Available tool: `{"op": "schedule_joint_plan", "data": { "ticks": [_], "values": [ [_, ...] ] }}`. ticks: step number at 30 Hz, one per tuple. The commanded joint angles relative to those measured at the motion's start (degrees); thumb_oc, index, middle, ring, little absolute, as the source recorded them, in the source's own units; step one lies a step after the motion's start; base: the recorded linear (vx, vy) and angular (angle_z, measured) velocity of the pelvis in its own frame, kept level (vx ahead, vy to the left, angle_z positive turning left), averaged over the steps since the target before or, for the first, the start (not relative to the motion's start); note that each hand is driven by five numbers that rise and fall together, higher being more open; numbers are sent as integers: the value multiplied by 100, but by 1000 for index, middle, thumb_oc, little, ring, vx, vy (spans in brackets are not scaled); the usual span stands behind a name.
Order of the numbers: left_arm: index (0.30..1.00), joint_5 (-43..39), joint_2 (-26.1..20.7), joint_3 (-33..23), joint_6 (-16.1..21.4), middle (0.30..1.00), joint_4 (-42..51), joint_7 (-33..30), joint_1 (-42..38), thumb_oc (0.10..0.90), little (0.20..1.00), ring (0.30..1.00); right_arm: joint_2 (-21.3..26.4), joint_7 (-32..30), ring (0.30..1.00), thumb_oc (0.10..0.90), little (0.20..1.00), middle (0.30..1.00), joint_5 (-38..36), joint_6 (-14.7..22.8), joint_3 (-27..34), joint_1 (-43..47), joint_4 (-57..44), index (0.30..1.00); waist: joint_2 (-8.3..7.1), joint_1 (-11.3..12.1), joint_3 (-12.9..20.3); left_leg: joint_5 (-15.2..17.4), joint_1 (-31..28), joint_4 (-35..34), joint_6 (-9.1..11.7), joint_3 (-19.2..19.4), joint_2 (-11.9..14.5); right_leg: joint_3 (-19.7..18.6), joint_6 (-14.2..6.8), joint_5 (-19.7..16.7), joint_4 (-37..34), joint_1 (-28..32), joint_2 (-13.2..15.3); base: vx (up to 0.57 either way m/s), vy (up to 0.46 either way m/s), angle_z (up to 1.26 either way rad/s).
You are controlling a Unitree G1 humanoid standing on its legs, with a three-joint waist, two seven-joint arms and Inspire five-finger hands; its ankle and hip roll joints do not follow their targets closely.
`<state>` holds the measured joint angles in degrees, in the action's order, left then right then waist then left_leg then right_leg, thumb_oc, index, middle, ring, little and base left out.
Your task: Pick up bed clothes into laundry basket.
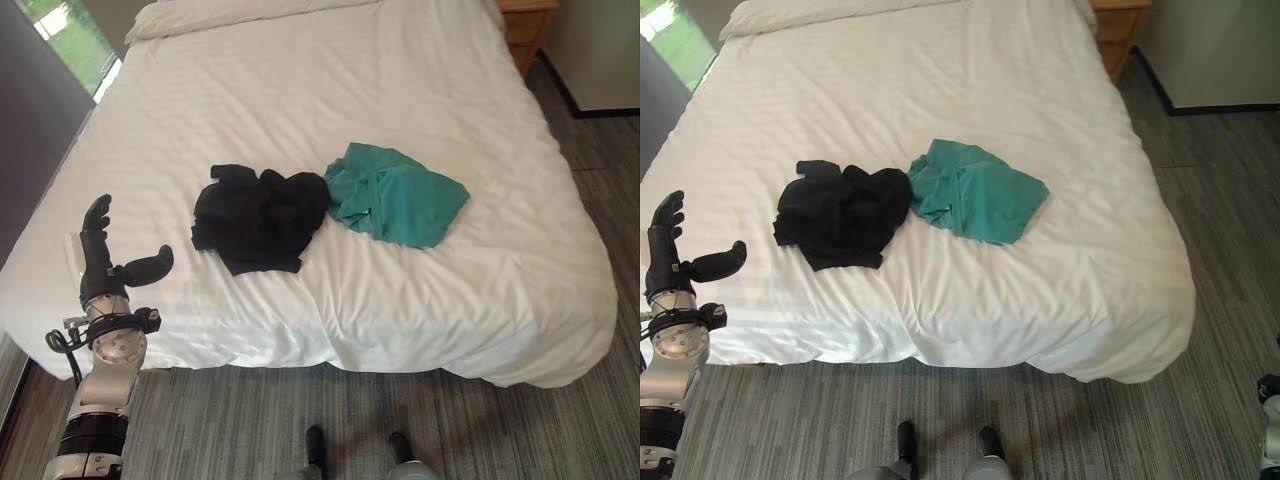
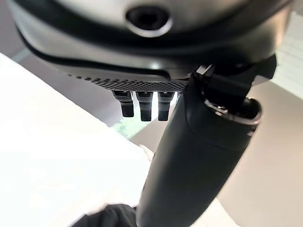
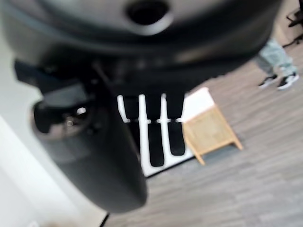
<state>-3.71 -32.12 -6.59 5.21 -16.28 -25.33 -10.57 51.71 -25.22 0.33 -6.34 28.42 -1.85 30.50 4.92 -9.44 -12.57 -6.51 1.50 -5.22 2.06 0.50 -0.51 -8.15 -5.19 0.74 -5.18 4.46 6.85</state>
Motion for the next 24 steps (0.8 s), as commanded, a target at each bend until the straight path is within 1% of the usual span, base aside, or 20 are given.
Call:
{"op": "schedule_joint_plan", "data": {
  "ticks": [1, 4, 5, 6, 7, 8, 9, 10, 12, 13, 14, 15, 17, 18, 19, 20, 21, 22, 23, 24],
  "values": [
    [900, -276, -54, -335, 429, 900, 592, -28, 473, 800, 900, 900, 1082, -340, 900, 800, 900, 900, 761, 450, -185, 581, -906, 900, -572, 403, 692, 526, -160, 22, 480, 222, 471, 168, -359, 90, 30, 136, 228, 7, 19, -7],
    [900, -390, 298, -287, 465, 900, 819, 57, 910, 800, 900, 900, 1155, -210, 900, 800, 900, 900, 1028, 582, -489, 881, -1772, 900, -651, 577, 700, 547, -171, 22, 460, 180, 459, 204, -345, 98, 24, 145, 238, 2, -1, 0],
    [900, -390, 313, -313, 461, 900, 842, 61, 946, 800, 900, 900, 1150, -199, 900, 800, 900, 900, 1050, 558, -518, 900, -1798, 900, -644, 561, 707, 551, -178, 22, 459, 186, 459, 198, -345, 100, 24, 149, 238, 1, -19, 3],
    [900, -519, 520, -224, 496, 900, 854, 116, 1132, 800, 900, 900, 1112, -43, 900, 800, 900, 900, 1202, 653, -862, 1147, -2173, 900, -687, 701, 704, 550, -180, 22, 450, 166, 458, 224, -327, 103, 18, 150, 234, 0, 0, 0],
    [900, -556, 583, -212, 508, 900, 831, 148, 1224, 800, 900, 900, 1119, 53, 900, 800, 900, 900, 1268, 666, -1108, 1309, -2254, 900, -705, 745, 706, 550, -183, 22, 449, 159, 458, 240, -321, 106, 18, 153, 233, 9, -20, 5],
    [900, -558, 593, -245, 511, 900, 834, 150, 1248, 800, 900, 900, 1125, 53, 900, 800, 900, 900, 1276, 661, -1189, 1387, -2232, 900, -700, 714, 711, 553, -185, 22, 449, 162, 458, 237, -321, 108, 18, 155, 234, 17, -34, 10],
    [900, -640, 715, -100, 518, 900, 701, 250, 1403, 800, 900, 900, 1080, 293, 900, 800, 900, 900, 1387, 694, -1670, 1677, -2427, 900, -742, 885, 694, 535, -182, 22, 447, 145, 469, 285, -311, 129, 18, 169, 233, 24, -41, 14],
    [900, -694, 752, -90, 517, 900, 631, 275, 1441, 800, 900, 900, 1060, 396, 900, 800, 900, 900, 1450, 689, -1989, 1896, -2436, 900, -749, 908, 690, 531, -182, 22, 448, 135, 465, 308, -306, 136, 18, 175, 229, 28, -55, 13],
    [900, -781, 758, 8, 504, 900, 499, 345, 1463, 800, 900, 900, 995, 618, 900, 800, 900, 900, 1490, 668, -2597, 2278, -2311, 900, -767, 1019, 659, 493, -158, 22, 455, 105, 467, 371, -298, 146, 18, 173, 222, 19, -36, 27],
    [900, -787, 768, -29, 509, 900, 491, 348, 1473, 800, 900, 900, 993, 610, 900, 800, 900, 900, 1488, 673, -2705, 2393, -2258, 900, -762, 975, 658, 492, -156, 22, 456, 101, 467, 376, -298, 148, 18, 173, 222, 13, -46, 38],
    [900, -827, 731, 54, 511, 900, 402, 415, 1488, 800, 900, 900, 964, 779, 900, 800, 900, 900, 1524, 628, -3128, 2663, -2060, 900, -783, 1083, 624, 458, -113, 22, 465, 71, 463, 416, -296, 152, 18, 157, 215, 3, -48, 36],
    [900, -855, 701, 57, 521, 900, 335, 443, 1503, 800, 900, 900, 913, 856, 900, 800, 900, 900, 1535, 611, -3479, 2917, -1850, 900, -788, 1122, 592, 431, -74, 22, 474, 50, 456, 442, -291, 152, 18, 139, 211, -2, -61, 32],
    [900, -909, 612, 62, 527, 900, 218, 469, 1484, 800, 900, 900, 826, 970, 900, 800, 900, 900, 1534, 559, -3919, 3262, -1432, 900, -788, 1198, 545, 389, 10, 22, 493, 1, 446, 500, -294, 157, 18, 103, 212, -15, -47, 20],
    [900, -928, 567, 55, 542, 900, 148, 463, 1472, 800, 900, 900, 781, 1015, 900, 800, 900, 900, 1532, 534, -4120, 3433, -1215, 900, -784, 1234, 520, 361, 56, 22, 501, -23, 438, 533, -291, 153, 18, 79, 207, -8, -33, 20],
    [900, -928, 571, 46, 542, 900, 147, 464, 1474, 800, 900, 900, 779, 1012, 900, 800, 900, 900, 1530, 537, -4141, 3457, -1204, 900, -781, 1223, 521, 360, 59, 22, 501, -26, 437, 535, -291, 153, 18, 78, 208, -13, -47, 30],
    [900, -987, 474, 97, 573, 900, 30, 488, 1424, 800, 900, 900, 622, 1067, 900, 800, 900, 900, 1522, 483, -4428, 3659, -767, 900, -763, 1333, 444, 311, 160, 22, 517, -69, 413, 571, -287, 153, 18, 27, 198, -22, -43, 32],
    [900, -1023, 448, 103, 599, 900, -47, 502, 1397, 800, 900, 900, 526, 1079, 900, 800, 900, 900, 1488, 462, -4562, 3781, -471, 900, -751, 1357, 421, 288, 219, 22, 524, -90, 402, 598, -285, 155, 18, -6, 195, -22, -44, 37],
    [900, -1028, 450, 91, 606, 900, -58, 503, 1393, 800, 900, 900, 516, 1068, 900, 800, 900, 900, 1481, 478, -4610, 3838, -427, 900, -750, 1337, 426, 285, 231, 22, 525, -96, 401, 603, -285, 155, 18, -16, 195, -24, -26, 26],
    [900, -1068, 418, 125, 621, 900, -145, 507, 1356, 800, 900, 900, 419, 1085, 900, 800, 900, 900, 1445, 456, -4706, 3911, -148, 900, -740, 1389, 390, 259, 283, 22, 534, -118, 393, 621, -287, 151, 18, -51, 193, -27, -46, 20],
    [900, -1158, 353, 159, 654, 900, -316, 534, 1275, 800, 900, 900, 215, 1140, 900, 800, 900, 900, 1336, 442, -4896, 4063, 256, 900, -713, 1434, 334, 218, 397, 22, 543, -173, 379, 643, -275, 151, 18, -138, 176, -27, -46, 8]
  ]
}}
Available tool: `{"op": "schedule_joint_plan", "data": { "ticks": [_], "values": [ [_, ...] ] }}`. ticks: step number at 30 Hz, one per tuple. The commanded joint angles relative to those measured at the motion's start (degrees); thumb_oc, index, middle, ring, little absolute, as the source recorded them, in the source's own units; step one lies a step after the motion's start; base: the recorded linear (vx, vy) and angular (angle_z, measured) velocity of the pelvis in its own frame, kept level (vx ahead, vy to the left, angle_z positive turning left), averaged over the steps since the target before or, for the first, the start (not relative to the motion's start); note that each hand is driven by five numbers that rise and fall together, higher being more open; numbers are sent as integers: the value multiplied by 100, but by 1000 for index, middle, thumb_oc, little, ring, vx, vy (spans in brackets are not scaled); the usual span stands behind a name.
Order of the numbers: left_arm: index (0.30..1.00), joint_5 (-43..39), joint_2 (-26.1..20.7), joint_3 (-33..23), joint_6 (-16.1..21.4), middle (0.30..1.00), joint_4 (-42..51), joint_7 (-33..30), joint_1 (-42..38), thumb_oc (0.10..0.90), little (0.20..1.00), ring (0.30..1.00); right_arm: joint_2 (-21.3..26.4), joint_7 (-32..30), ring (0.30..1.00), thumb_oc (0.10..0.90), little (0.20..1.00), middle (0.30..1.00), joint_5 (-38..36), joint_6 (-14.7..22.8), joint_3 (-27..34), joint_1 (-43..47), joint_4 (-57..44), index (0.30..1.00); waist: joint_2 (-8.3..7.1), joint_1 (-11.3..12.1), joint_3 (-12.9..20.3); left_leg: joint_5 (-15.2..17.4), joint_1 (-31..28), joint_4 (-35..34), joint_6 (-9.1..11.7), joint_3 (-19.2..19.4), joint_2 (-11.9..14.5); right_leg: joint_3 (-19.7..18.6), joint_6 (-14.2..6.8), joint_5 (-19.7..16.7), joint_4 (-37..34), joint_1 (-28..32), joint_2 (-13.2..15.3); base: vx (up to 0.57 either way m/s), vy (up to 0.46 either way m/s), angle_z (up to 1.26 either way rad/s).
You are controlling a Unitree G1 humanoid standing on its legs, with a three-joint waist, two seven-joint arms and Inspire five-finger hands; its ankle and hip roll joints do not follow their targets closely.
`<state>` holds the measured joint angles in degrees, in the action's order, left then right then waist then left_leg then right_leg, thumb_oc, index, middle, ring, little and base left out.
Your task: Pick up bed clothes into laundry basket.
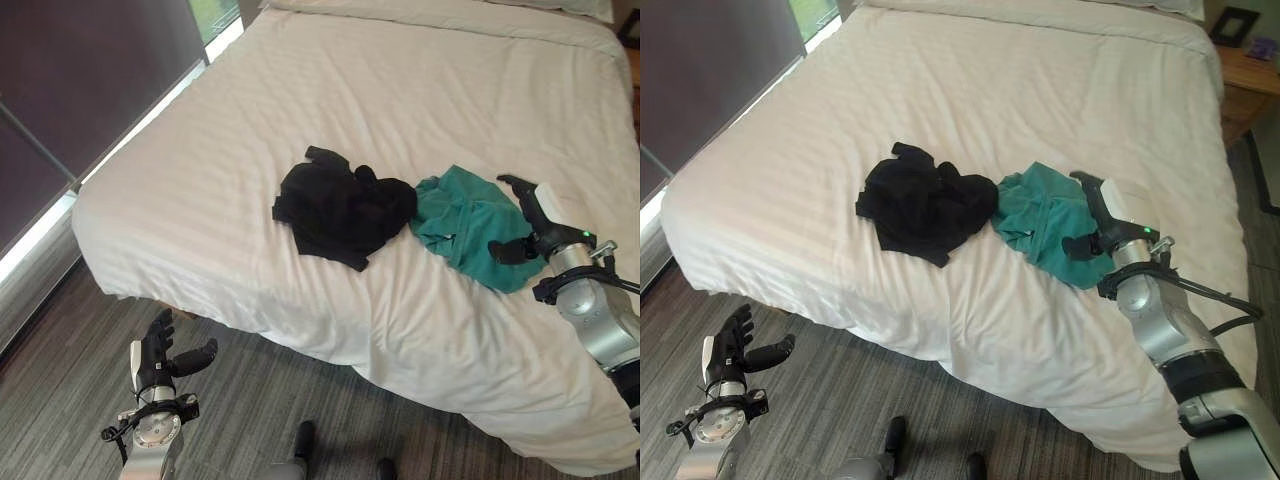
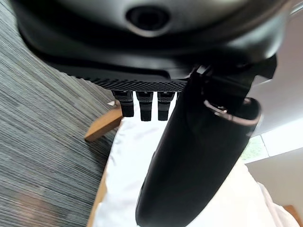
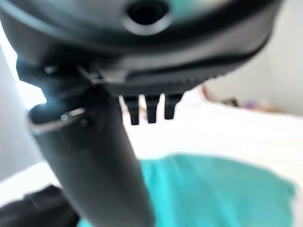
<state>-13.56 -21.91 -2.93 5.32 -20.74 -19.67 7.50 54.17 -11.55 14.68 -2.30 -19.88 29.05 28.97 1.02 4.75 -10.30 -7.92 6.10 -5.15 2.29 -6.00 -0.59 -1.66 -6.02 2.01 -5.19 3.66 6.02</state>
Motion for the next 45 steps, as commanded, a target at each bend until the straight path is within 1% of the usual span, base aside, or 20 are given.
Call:
{"op": "schedule_joint_plan", "data": {
  "ticks": [1, 7, 8, 10, 11, 12, 14, 18, 19, 22, 23, 26, 29, 32, 34, 38, 39, 41, 42, 45],
  "values": [
    [900, -177, -672, -211, 649, 900, 120, -30, -536, 800, 900, 900, -39, -232, 900, 800, 900, 900, -102, 47, -83, 995, 431, 900, -326, 5, 113, 357, -53, 15, 522, 472, 387, -2, -191, 24, 19, -66, 258, -23, -50, 11],
    [900, -392, -745, 2, 676, 900, -648, 60, -965, 800, 900, 900, -639, -86, 900, 800, 900, 900, -313, 1, -466, 1283, 1746, 900, -244, 70, -87, 209, 349, 15, 559, 339, 318, 48, -142, -20, 19, -406, 208, -45, -36, 15],
    [900, -398, -787, 32, 682, 900, -759, 58, -1075, 800, 900, 900, -685, -57, 481, 521, 481, 481, -371, -11, -502, 1346, 1915, 481, -233, 72, -108, 194, 397, 15, 564, 336, 314, 74, -143, -24, 19, -448, 196, -30, -20, 1],
    [900, -398, -787, 32, 682, 900, -759, 58, -1075, 800, 900, 900, -686, -57, 481, 521, 481, 481, -371, -11, -503, 1347, 1916, 481, -233, 72, -107, 194, 397, 15, 564, 336, 314, 74, -143, -24, 19, -448, 196, 0, 0, 0],
    [900, -407, -855, 132, 664, 900, -885, 100, -1206, 800, 900, 900, -612, 37, 300, 400, 300, 300, -366, -16, -724, 1557, 1915, 300, -224, 84, -125, 200, 395, 15, 562, 350, 312, 85, -146, 3, 19, -434, 159, 0, 0, 0],
    [900, -408, -894, 119, 689, 900, -815, 115, -1098, 800, 900, 900, -273, 26, 300, 400, 300, 300, -423, 38, -717, 1782, 1655, 300, -242, 68, -126, 220, 329, 15, 557, 365, 314, 67, -157, 13, 19, -377, 163, 0, 0, 0],
    [900, -397, -890, 95, 694, 900, -731, 108, -997, 800, 900, 900, -27, 18, 300, 400, 300, 300, -465, 61, -737, 1975, 1491, 300, -241, 58, -135, 236, 277, 15, 553, 388, 315, 39, -165, 16, 19, -339, 170, -15, 34, 0],
    [900, -449, -834, -102, 678, 900, -422, 131, -513, 800, 900, 900, 1054, -174, 300, 400, 300, 300, -801, 217, -699, 2681, 415, 300, -331, -45, -28, 356, 55, 15, 534, 502, 334, -40, -215, -23, 19, -206, 228, 4, 60, -5],
    [900, -447, -827, -104, 673, 900, -410, 132, -504, 800, 900, 900, 1064, -172, 300, 400, 300, 300, -805, 206, -694, 2669, 394, 300, -326, -39, -30, 361, 47, 15, 533, 510, 334, -47, -216, -21, 19, -202, 229, 44, 59, -13],
    [900, -485, -687, -436, 581, 900, -291, 147, -137, 800, 900, 900, 1993, -490, 300, 400, 300, 300, -1254, 305, 182, 2393, -594, 300, -383, -214, 163, 509, -185, 15, 485, 592, 351, -107, -270, -58, 19, -89, 289, 55, 58, -16],
    [900, -524, -568, -620, 534, 900, -290, 148, -7, 800, 900, 900, 2342, -701, 300, 400, 300, 300, -1432, 346, 804, 1964, -831, 300, -383, -337, 258, 562, -267, 15, 471, 632, 362, -133, -300, -69, 19, -48, 321, 65, 45, -12],
    [900, -540, -408, -1014, 487, 900, -225, 97, 199, 800, 900, 900, 2564, -980, 300, 400, 300, 300, -1623, 403, 2384, 511, -1103, 300, -360, -610, 395, 653, -383, 15, 449, 717, 386, -184, -358, -103, 19, -10, 365, 41, 25, -8],
    [900, -547, -435, -1373, 494, 900, -54, 17, 357, 800, 900, 900, 2110, -1146, 300, 400, 300, 300, -1593, 457, 4209, -1404, -1441, 300, -403, -709, 464, 729, -470, 15, 412, 801, 397, -248, -400, -128, 19, -12, 398, 33, 16, -9],
    [900, -503, -545, -1640, 525, 900, 139, -104, 392, 800, 900, 900, 1553, -1275, 300, 400, 300, 300, -1497, 421, 5280, -2648, -1277, 300, -410, -740, 481, 791, -556, 15, 382, 925, 405, -339, -421, -176, 19, -42, 415, 8, 16, -33],
    [900, -482, -583, -1688, 535, 900, 198, -129, 377, 800, 900, 900, 1276, -1275, 300, 400, 300, 300, -1538, 405, 5466, -2922, -1169, 300, -402, -734, 481, 814, -576, 15, 372, 958, 411, -371, -423, -184, 19, -44, 422, 6, 7, -33],
    [900, -271, -842, -1973, 581, 900, 612, -266, 310, 800, 900, 900, 164, -1397, 300, 400, 300, 300, -1864, 393, 5878, -3593, -732, 300, -347, -862, 458, 871, -648, 15, 323, 1025, 418, -422, -437, -211, 19, -51, 440, 19, 17, -22],
    [900, 34, -1151, -1804, 514, 900, 764, -520, -444, 800, 900, 900, -271, -1354, 300, 400, 300, 300, -1816, 342, 5630, -3619, -528, 300, -305, -1059, 492, 908, -703, 15, 303, 1103, 426, -495, -450, -237, 19, -66, 437, 43, 18, -10],
    [900, 443, -1392, -1829, 498, 900, 1067, -773, -830, 800, 900, 900, -681, -1352, 300, 400, 300, 300, -1751, 274, 5509, -3781, -214, 300, -292, -1168, 503, 953, -735, 15, 281, 1160, 431, -570, -468, -270, 19, -94, 432, 53, 13, -24],
    [900, 471, -1406, -1825, 480, 900, 1082, -792, -839, 800, 900, 900, -701, -1357, 300, 400, 300, 300, -1750, 288, 5498, -3764, -193, 300, -313, -1158, 498, 959, -736, 15, 281, 1167, 433, -576, -468, -269, 19, -97, 430, 46, 17, -24],
    [900, 956, -1801, -1910, 420, 900, 1361, -1134, -1390, 800, 900, 900, -1144, -1311, 300, 400, 300, 300, -1610, 196, 5138, -3941, 362, 300, -216, -1303, 510, 987, -763, 15, 257, 1211, 426, -672, -506, -344, 23, -151, 418, 30, 29, -18]
  ]
}}
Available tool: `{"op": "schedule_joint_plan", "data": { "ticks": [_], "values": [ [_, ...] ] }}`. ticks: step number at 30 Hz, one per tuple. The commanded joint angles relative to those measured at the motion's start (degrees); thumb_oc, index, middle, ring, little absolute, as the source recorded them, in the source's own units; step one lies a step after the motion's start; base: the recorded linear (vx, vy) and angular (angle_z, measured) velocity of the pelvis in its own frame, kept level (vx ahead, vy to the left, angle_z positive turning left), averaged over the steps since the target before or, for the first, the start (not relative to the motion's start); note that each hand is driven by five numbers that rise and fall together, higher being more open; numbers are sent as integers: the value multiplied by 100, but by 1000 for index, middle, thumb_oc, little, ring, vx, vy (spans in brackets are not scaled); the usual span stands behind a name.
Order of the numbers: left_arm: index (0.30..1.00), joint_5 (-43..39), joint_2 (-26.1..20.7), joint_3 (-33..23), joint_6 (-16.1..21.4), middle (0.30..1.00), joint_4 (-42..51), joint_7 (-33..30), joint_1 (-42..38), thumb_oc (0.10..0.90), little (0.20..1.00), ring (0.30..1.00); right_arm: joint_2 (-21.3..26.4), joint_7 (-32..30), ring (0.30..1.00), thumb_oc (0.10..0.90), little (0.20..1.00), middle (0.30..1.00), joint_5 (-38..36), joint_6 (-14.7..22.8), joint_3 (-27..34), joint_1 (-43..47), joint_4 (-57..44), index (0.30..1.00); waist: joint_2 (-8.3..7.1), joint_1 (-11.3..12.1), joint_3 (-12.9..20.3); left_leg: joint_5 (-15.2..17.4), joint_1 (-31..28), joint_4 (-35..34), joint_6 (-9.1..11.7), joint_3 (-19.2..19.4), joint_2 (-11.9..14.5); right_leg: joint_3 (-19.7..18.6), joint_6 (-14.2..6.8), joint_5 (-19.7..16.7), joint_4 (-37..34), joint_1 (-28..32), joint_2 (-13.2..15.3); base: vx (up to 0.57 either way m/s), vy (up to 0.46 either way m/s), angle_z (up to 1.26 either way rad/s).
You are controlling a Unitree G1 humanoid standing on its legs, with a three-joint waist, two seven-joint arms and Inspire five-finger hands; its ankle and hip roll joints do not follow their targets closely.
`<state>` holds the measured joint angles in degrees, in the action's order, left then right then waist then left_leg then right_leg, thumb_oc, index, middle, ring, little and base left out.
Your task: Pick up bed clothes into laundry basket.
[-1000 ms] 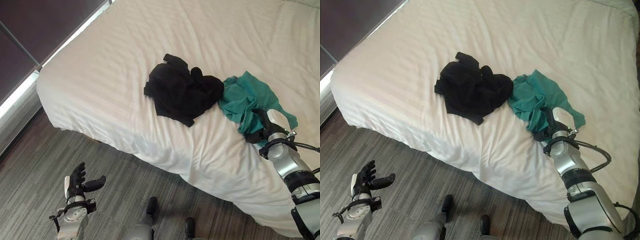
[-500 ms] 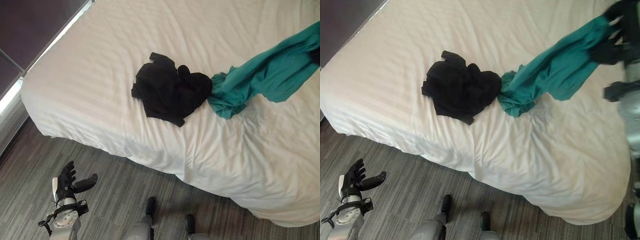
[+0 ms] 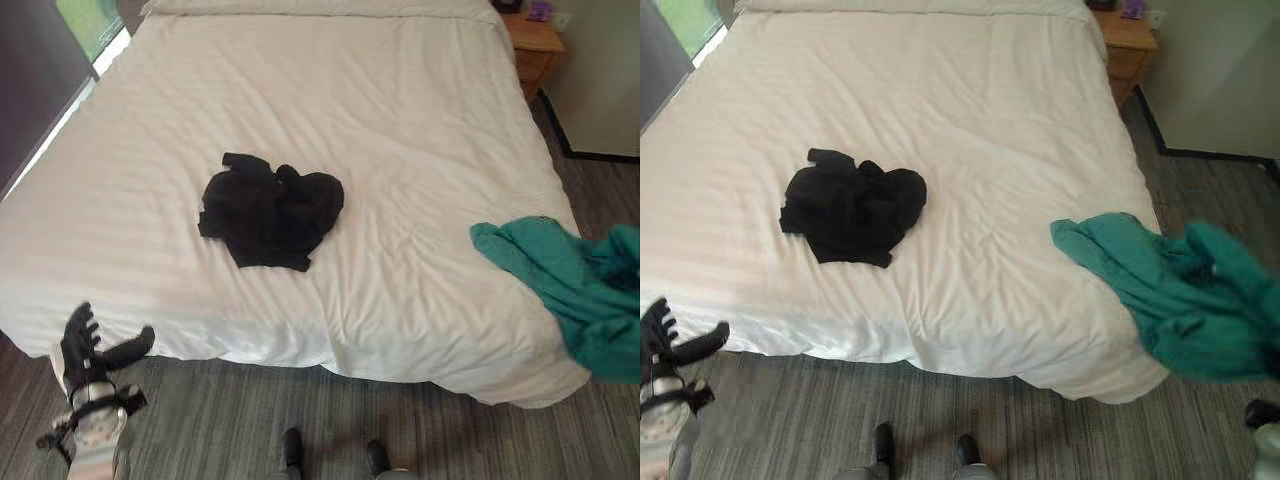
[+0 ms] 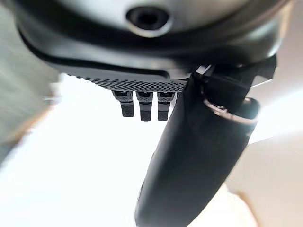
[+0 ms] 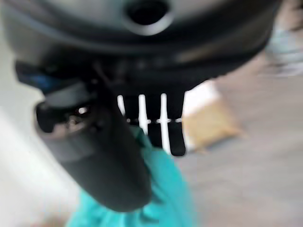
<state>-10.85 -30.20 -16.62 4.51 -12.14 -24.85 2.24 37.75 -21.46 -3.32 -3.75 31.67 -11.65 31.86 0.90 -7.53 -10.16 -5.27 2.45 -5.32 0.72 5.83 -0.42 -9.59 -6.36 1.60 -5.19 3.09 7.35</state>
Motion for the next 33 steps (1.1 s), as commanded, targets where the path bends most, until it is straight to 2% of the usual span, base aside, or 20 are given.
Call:
{"op": "schedule_joint_plan", "data": {
  "ticks": [1, 2, 3, 5, 6, 7, 11, 12, 15, 16, 17, 20, 21, 23, 25, 26, 27, 30, 32, 33],
  "values": [
    [900, 803, -1164, -549, 461, 900, 514, -721, -1026, 800, 900, 900, 358, -316, 300, 400, 300, 300, 181, 342, -185, 130, 358, 300, -205, -114, 496, 740, -403, 32, 407, 57, 410, 81, -484, -322, 23, -115, 280, 34, 47, -17],
    [900, 873, -1333, -552, 435, 900, 540, -763, -1221, 800, 900, 900, 229, -258, 300, 400, 300, 300, 156, 293, -364, 110, 625, 300, -145, -156, 501, 741, -412, 32, 399, 74, 404, 62, -492, -337, 26, -129, 277, 27, 30, -15],
    [900, 878, -1371, -540, 428, 900, 518, -772, -1251, 800, 900, 900, 216, -263, 300, 400, 300, 300, 146, 314, -392, 151, 671, 300, -170, -154, 493, 747, -411, 32, 399, 79, 407, 57, -492, -337, 26, -133, 273, 24, 48, -17],
    [900, 984, -1856, -257, 338, 900, 393, -734, -1846, 800, 900, 900, -31, 44, 300, 400, 300, 300, 166, 204, -1105, 181, 1662, 300, -103, -239, 462, 740, -431, 32, 392, 133, 398, 19, -503, -379, 30, -147, 270, 26, 57, -18],
    [900, 1006, -1993, 116, 287, 900, 225, -675, -2273, 800, 900, 900, -207, 276, 300, 400, 300, 300, 245, 159, -1564, 215, 2229, 300, -86, -286, 428, 734, -441, 32, 399, 158, 391, 49, -509, -391, 27, -146, 286, 19, 40, -12],
    [900, 1005, -2018, 158, 293, 900, 186, -683, -2324, 800, 900, 900, -217, 277, 300, 400, 300, 300, 238, 180, -1572, 241, 2272, 300, -103, -280, 423, 735, -441, 32, 399, 154, 390, 54, -509, -389, 26, -143, 286, 10, 37, -6],
    [900, 1336, -2083, 1481, -122, 900, -947, -575, -3629, 800, 900, 900, -664, 609, 300, 400, 300, 300, -119, 95, -2157, 415, 3325, 300, -26, -469, 342, 688, -378, 32, 423, 202, 367, 143, -559, -428, 19, -204, 341, 6, 13, -1],
    [900, 1338, -2094, 1588, -110, 900, -1033, -590, -3764, 800, 900, 900, -689, 611, 300, 400, 300, 300, -141, 113, -2140, 438, 3362, 300, -47, -441, 334, 689, -365, 32, 423, 195, 367, 151, -560, -427, 19, -213, 341, -5, 24, -3],
    [900, 1532, -1922, 2258, -289, 900, -1830, -468, -4393, 800, 900, 900, -845, 651, 300, 400, 300, 300, -263, 106, -2302, 500, 3606, 300, -54, -482, 260, 660, -239, 32, 418, 284, 352, 125, -611, -489, 19, -391, 333, -14, 28, -16],
    [900, 1648, -1843, 2586, -405, 900, -2519, -335, -4662, 800, 900, 900, -839, 650, 300, 400, 300, 300, -323, 128, -2363, 532, 3646, 300, -52, -554, 237, 647, -189, 32, 422, 358, 355, 82, -637, -535, 19, -488, 330, -20, 30, -23],
    [900, 1641, -1840, 2638, -382, 900, -2579, -340, -4731, 800, 900, 900, -851, 650, 300, 400, 300, 300, -328, 130, -2352, 535, 3650, 300, -59, -532, 240, 648, -178, 32, 421, 365, 356, 74, -638, -538, 19, -502, 329, -12, 32, -24],
    [900, 1885, -1636, 3326, -565, 900, -4207, -97, -5254, 800, 900, 900, -820, 600, 300, 400, 300, 300, -352, 180, -2551, 665, 3713, 300, -68, -667, 165, 618, -72, 32, 414, 493, 353, -39, -687, -620, 19, -725, 285, -36, 45, -27],
    [900, 1986, -1483, 3662, -643, 900, -5229, 143, -5551, 800, 900, 900, -810, 557, 300, 400, 300, 300, -373, 222, -2677, 798, 3741, 300, -94, -704, 131, 594, 34, 32, 403, 586, 364, -97, -711, -663, 19, -892, 235, -71, 54, -38],
    [900, 2034, -1311, 3741, -723, 900, -5701, 328, -5589, 800, 900, 900, -850, 554, 300, 400, 300, 300, -381, 207, -2751, 888, 3772, 300, -106, -709, 127, 587, 84, 32, 396, 628, 365, -129, -725, -695, 19, -986, 210, -41, 34, -49],
    [900, 2120, -768, 3786, -844, 900, -6540, 898, -5432, 800, 900, 900, -545, 733, 300, 400, 300, 300, -481, 97, -2943, 1339, 4054, 300, -169, -774, 109, 561, 161, 32, 403, 701, 364, -165, -739, -744, 19, -1114, 170, -27, 48, -44],
    [479, 2121, -763, 3775, -834, 479, -6556, 899, -5437, 519, 479, 479, -530, 739, 300, 400, 300, 300, -487, 103, -2954, 1357, 4073, 300, -158, -776, 113, 564, 166, 32, 403, 706, 364, -170, -740, -743, 19, -1122, 169, -10, 76, -22],
    [300, 2054, -567, 3726, -809, 300, -6729, 1097, -5314, 400, 300, 300, -388, 851, 300, 400, 300, 300, -487, 68, -3029, 1473, 4124, 300, -182, -823, 103, 574, 158, 32, 404, 746, 360, -196, -737, -750, 19, -1163, 179, 3, 78, -10],
    [300, 1919, -569, 3704, -742, 300, -6621, 1114, -5311, 400, 300, 300, -233, 892, 300, 400, 300, 300, -522, 115, -2977, 1508, 4047, 300, -194, -871, 90, 597, 144, 32, 400, 775, 356, -216, -747, -763, 19, -1219, 186, -22, 68, -4],
    [300, 1808, -722, 3812, -675, 300, -6267, 960, -5623, 400, 300, 300, -200, 844, 300, 400, 300, 300, -514, 172, -2989, 1545, 3922, 300, -232, -874, 36, 597, 188, 32, 391, 849, 356, -160, -822, -871, 19, -1329, 178, -79, 24, -4],
    [300, 1750, -850, 3915, -636, 300, -6021, 833, -5886, 400, 300, 300, -219, 814, 300, 400, 300, 300, -513, 204, -3006, 1573, 3872, 300, -231, -814, 14, 620, 221, 32, 378, 910, 394, 26, -844, -876, 19, -1372, 171, -94, -63, -8]
  ]
}}
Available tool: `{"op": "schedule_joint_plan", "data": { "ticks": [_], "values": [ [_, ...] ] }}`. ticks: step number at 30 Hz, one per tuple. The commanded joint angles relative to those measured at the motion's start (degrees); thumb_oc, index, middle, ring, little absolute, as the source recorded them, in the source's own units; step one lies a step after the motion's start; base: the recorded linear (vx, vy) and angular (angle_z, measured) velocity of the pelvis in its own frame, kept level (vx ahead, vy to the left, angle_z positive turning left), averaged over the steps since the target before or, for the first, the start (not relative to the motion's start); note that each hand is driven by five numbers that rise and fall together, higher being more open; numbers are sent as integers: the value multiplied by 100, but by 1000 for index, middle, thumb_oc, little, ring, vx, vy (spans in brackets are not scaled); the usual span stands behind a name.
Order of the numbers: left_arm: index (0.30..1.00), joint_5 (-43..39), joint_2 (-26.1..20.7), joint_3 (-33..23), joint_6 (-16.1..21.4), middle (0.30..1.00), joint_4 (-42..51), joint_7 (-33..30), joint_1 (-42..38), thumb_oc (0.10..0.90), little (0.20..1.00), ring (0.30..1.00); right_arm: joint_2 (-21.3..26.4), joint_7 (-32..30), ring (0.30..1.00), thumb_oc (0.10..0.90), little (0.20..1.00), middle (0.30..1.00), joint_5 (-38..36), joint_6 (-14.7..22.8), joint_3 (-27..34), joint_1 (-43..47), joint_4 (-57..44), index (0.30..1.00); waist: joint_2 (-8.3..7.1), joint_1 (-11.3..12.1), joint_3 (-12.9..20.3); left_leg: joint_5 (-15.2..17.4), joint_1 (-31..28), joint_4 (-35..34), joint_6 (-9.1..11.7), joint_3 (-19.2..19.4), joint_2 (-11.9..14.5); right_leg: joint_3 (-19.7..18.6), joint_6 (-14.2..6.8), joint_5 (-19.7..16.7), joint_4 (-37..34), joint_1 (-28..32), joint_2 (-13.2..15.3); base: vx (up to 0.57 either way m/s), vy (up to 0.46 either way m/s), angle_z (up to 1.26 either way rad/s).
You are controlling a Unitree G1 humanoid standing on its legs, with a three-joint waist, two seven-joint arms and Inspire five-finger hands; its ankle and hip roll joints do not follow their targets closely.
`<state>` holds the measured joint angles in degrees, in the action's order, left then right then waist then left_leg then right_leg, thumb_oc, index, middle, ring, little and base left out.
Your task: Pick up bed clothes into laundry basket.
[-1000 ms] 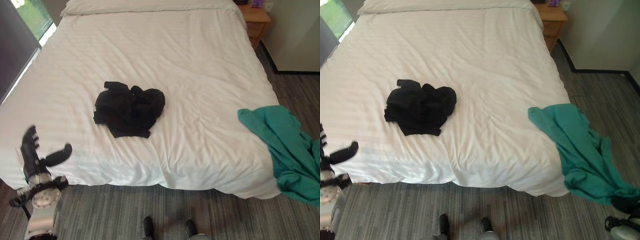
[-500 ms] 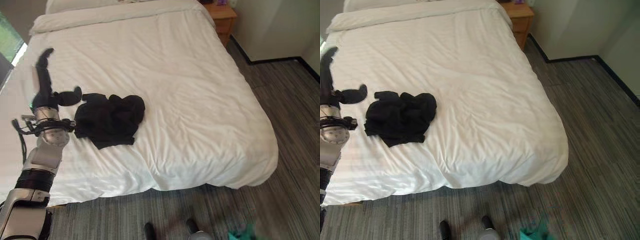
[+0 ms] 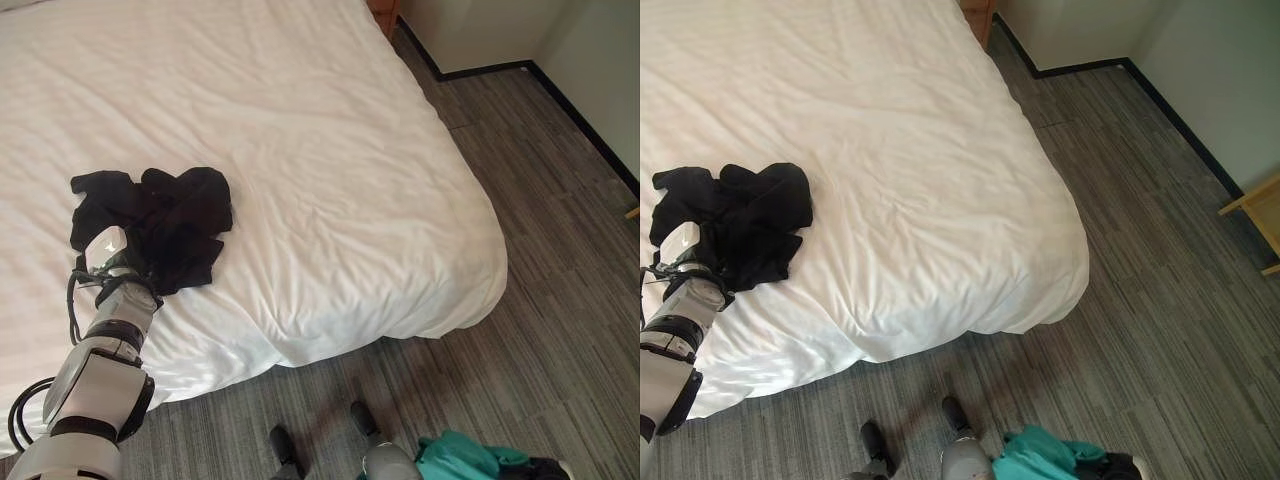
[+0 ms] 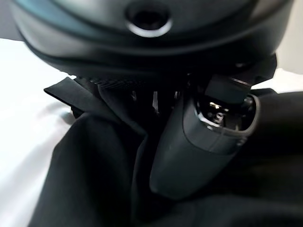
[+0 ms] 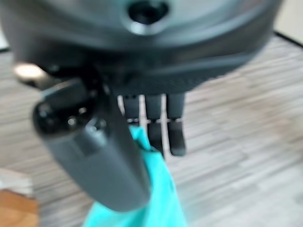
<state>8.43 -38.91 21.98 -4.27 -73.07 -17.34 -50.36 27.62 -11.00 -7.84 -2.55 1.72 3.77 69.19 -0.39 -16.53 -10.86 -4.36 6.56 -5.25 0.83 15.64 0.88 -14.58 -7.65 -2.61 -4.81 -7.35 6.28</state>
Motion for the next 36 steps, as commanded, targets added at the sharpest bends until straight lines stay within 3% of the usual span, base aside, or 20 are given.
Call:
{"op": "schedule_joint_plan", "data": {
  "ticks": [1, 4, 5, 6, 9, 10, 11, 12, 14, 15, 17, 21, 24, 27, 29, 32, 33, 34, 35, 36],
  "values": [
    [300, -233, -63, 150, 283, 300, 304, -91, -911, 400, 300, 300, 760, -283, 300, 400, 300, 300, -71, 144, 8, 87, 61, 300, -143, 177, 64, 493, -130, 25, 379, -26, 302, 816, -710, -581, -19, -401, 331, -112, -114, -37],
    [300, -522, -236, 105, 391, 300, 2233, -925, -1349, 400, 300, 300, 590, -472, 300, 400, 300, 300, -154, 283, 1, 234, -150, 300, -150, 536, -53, 374, -89, 25, 458, 139, 579, 2382, -656, -545, -10, -195, 600, -141, -185, -63],
    [300, -329, -452, 1, 472, 300, 3639, -1290, -1405, 400, 300, 300, 461, -486, 300, 400, 300, 300, -140, 311, -69, 263, -190, 300, -173, 755, -81, 290, -150, 25, 497, 327, 796, 2895, -591, -408, 92, 80, 746, -175, -154, -56],
    [300, -319, -463, -17, 448, 300, 3679, -1289, -1380, 400, 300, 300, 458, -488, 300, 400, 300, 300, -138, 310, -74, 268, -192, 300, -182, 755, -90, 259, -146, 25, 497, 335, 795, 2888, -580, -429, 88, 73, 746, -218, -191, -24],
    [300, -35, -690, -609, 674, 300, 5445, -1779, -1007, 400, 300, 300, 357, -537, 300, 400, 300, 300, -69, 354, -56, 177, -317, 300, -265, 1066, -60, 169, -240, 25, 526, 662, 1052, 2991, -596, -392, 376, 503, 1132, -213, -135, -32],
    [300, 93, -809, -1070, 834, 300, 6300, -1924, -585, 400, 300, 300, 305, -557, 300, 400, 300, 300, 35, 345, 26, 94, -352, 300, -314, 1294, 24, 69, -237, 26, 560, 861, 1186, 3205, -651, -579, 504, 810, 1467, -256, -154, -87],
    [300, 114, -800, -1174, 796, 300, 6411, -1898, -445, 400, 300, 300, 334, -558, 300, 400, 300, 300, 41, 341, -1, 73, -365, 300, -298, 1295, 25, 78, -282, 26, 561, 893, 1177, 3177, -657, -592, 486, 837, 1476, -380, -250, -104],
    [300, 135, -839, -1592, 1015, 300, 7060, -1935, 100, 400, 300, 300, 297, -578, 300, 400, 300, 300, 229, 312, 98, 16, -369, 300, -344, 1606, 125, -96, -205, 76, 609, 1085, 1345, 3577, -707, -907, 613, 1099, 1832, -191, -144, -91],
    [300, 134, -789, -1821, 1067, 300, 7390, -1842, 476, 400, 300, 300, 339, -574, 300, 400, 300, 300, 317, 293, 89, -14, -396, 300, -334, 1712, 191, -48, -260, 78, 677, 1069, 1403, 3643, -735, -1002, 604, 1257, 1934, -192, -234, -93],
    [300, 90, -646, -2083, 1249, 300, 7905, -1620, 1142, 400, 300, 300, 434, -573, 300, 400, 300, 300, 551, 263, 88, -22, -467, 300, -358, 1956, 278, -216, -238, 113, 755, 1264, 1578, 3987, -735, -1333, 669, 1438, 2150, -217, -253, -82],
    [300, 54, -478, -2238, 1333, 300, 8233, -1433, 1629, 400, 300, 300, 507, -589, 300, 400, 300, 300, 686, 241, 79, -41, -506, 300, -313, 2030, 316, -276, -284, 133, 843, 1308, 1675, 4100, -735, -1361, 632, 1586, 2141, -244, -250, -76],
    [300, -627, 515, -1996, 1646, 300, 8524, -823, 2917, 400, 300, 300, 829, -658, 300, 400, 300, 300, 1039, 196, -30, 227, -827, 300, -184, 2129, 344, -820, -332, 162, 1114, 1583, 2126, 4314, -735, -165, 292, 1754, 1724, -271, -271, -61],
    [300, -1028, 1110, -1688, 1654, 300, 8396, -533, 3218, 400, 300, 300, 1012, -721, 300, 400, 300, 300, 1274, 235, -291, 421, -1149, 300, 7, 1995, 284, -1131, -407, 177, 1317, 1584, 2534, 4191, -626, 368, 114, 1767, 1242, -151, -309, -49],
    [300, -1255, 1506, -1324, 1643, 300, 8143, -408, 3244, 400, 300, 300, 1113, -818, 300, 400, 300, 300, 1414, 249, -554, 645, -1495, 300, 134, 2033, 67, -1276, -400, 543, 1272, 1176, 2721, 4026, -379, 529, 231, 1645, 961, -121, -208, -110],
    [300, -1411, 1751, -956, 1645, 300, 7903, -301, 3350, 400, 300, 300, 1267, -934, 300, 400, 300, 300, 1561, 298, -762, 844, -1948, 300, 105, 2096, -102, -1013, -446, 1124, 1113, 14, 2444, 3747, -160, 583, 420, 1479, 803, -76, -281, -118],
    [300, -1597, 2018, -508, 1588, 300, 7585, -151, 3471, 400, 300, 300, 1391, -1062, 300, 400, 300, 300, 1785, 351, -1109, 1258, -2548, 300, 6, 2182, -185, -122, -481, 2263, 689, -1589, 1370, 2897, 105, 628, 499, 1314, 513, 65, -349, -164],
    [300, -1566, 2075, -395, 1553, 300, 7572, -143, 3444, 400, 300, 300, 1368, -1089, 300, 400, 300, 300, 1860, 353, -1237, 1413, -2611, 300, 16, 2225, -211, 120, -355, 2673, 555, -1925, 998, 2657, 172, 642, 467, 1332, 391, 108, -236, -112],
    [300, -1566, 2075, -396, 1553, 300, 7571, -143, 3443, 400, 300, 300, 1368, -1089, 300, 400, 300, 300, 1859, 353, -1238, 1415, -2610, 300, 14, 2221, -205, 120, -343, 2677, 554, -1928, 996, 2659, 171, 640, 467, 1325, 393, 173, -246, -148],
    [300, -1623, 2218, -178, 1544, 300, 7448, -214, 3335, 400, 300, 300, 1336, -1163, 300, 400, 300, 300, 1896, 325, -1457, 1776, -2494, 300, 48, 2376, -288, 351, 22, 3478, 430, -2351, 317, 2295, 264, 626, 330, 1473, 229, 263, -252, -142],
    [300, -1966, 2367, 71, 1553, 300, 7384, -229, 3213, 400, 300, 300, 1273, -1227, 300, 400, 300, 300, 1917, 204, -1736, 2148, -2190, 300, 56, 2539, -372, 432, 545, 3813, 359, -2420, -193, 2000, 337, 618, 252, 1596, 176, 333, -251, -198]
  ]
}}
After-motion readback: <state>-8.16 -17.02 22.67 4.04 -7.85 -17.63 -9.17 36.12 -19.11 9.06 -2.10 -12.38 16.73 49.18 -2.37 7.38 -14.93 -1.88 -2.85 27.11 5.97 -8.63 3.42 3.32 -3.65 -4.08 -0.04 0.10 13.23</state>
